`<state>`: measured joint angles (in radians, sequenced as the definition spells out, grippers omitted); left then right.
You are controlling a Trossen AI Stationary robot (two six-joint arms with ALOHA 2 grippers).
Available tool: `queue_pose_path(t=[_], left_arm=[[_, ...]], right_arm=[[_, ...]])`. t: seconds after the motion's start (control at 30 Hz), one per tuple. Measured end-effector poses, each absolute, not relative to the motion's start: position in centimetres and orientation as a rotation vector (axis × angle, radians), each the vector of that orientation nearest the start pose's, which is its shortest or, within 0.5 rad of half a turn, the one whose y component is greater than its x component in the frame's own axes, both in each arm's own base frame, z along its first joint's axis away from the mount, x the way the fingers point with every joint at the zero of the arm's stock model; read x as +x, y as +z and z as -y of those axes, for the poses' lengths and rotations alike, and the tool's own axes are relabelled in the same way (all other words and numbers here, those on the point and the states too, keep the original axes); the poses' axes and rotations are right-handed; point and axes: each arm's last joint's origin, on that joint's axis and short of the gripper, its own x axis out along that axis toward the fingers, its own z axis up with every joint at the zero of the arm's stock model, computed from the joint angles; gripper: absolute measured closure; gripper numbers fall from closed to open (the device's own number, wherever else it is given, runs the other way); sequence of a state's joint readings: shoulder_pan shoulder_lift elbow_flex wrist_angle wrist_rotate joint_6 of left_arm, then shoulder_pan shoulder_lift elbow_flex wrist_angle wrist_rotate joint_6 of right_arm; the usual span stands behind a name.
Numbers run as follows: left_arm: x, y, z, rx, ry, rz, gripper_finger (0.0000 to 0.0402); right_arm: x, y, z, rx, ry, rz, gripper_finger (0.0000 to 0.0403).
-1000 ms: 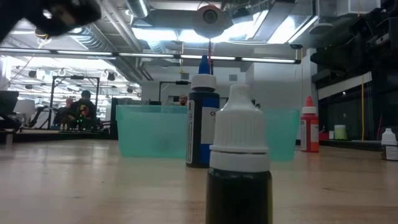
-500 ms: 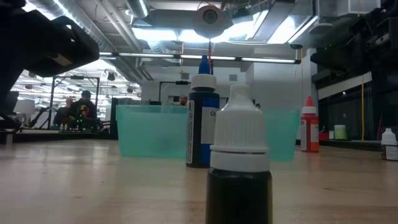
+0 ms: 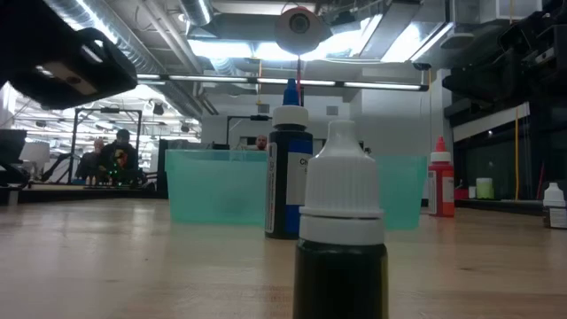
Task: Pick & Place food coloring
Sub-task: Put the small red food coloring bottle into the green bin
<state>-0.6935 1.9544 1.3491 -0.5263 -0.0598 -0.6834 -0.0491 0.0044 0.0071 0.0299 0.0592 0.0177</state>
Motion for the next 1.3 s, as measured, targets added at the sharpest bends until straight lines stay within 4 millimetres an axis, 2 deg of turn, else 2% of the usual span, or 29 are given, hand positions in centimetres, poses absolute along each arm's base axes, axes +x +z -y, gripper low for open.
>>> queue_pose_path(t=[0.1,0.2,0.43,0.5,0.6,0.77,0.93,1.13,1.3], left_arm=[[31.3,19.3,25.2,-0.193,-0.178,-1.138,0.036],[32.0,23.4,24.7,-0.186,-0.151,-1.055,0.036],[32.2,31.1,20.8,-0.151,0.021,-1.041,0.036],[32.4,32.2,19.2,-0.151,0.08,-1.063,0.036],[33.0,32.7,16.6,-0.166,0.159,-1.098,0.0359],[33.9,31.9,12.0,-0.111,0.264,-1.19,0.0359],[34.8,28.9,8.2,-0.036,0.287,-1.27,0.0358],[35.4,23.5,6.0,-0.062,0.175,-1.305,0.0358],[34.9,20.6,4.3,-0.055,0.181,-1.325,0.0357]], right_arm=[[9.7,16.8,0.7,0.018,-0.108,0.034,0.0372],[9.7,16.8,0.7,0.018,-0.108,0.034,0.0372],[9.7,16.8,0.6,0.018,-0.108,0.034,0.0372],[9.7,16.8,0.6,0.018,-0.108,0.034,0.0372],[9.7,16.8,0.6,0.018,-0.108,0.034,0.0372],[9.7,16.9,0.7,0.018,-0.108,0.034,0.0372],[9.7,16.8,0.7,0.018,-0.108,0.034,0.0372],[9.7,16.8,0.6,0.018,-0.108,0.034,0.0372],[9.7,16.9,0.6,0.018,-0.108,0.034,0.0372]])
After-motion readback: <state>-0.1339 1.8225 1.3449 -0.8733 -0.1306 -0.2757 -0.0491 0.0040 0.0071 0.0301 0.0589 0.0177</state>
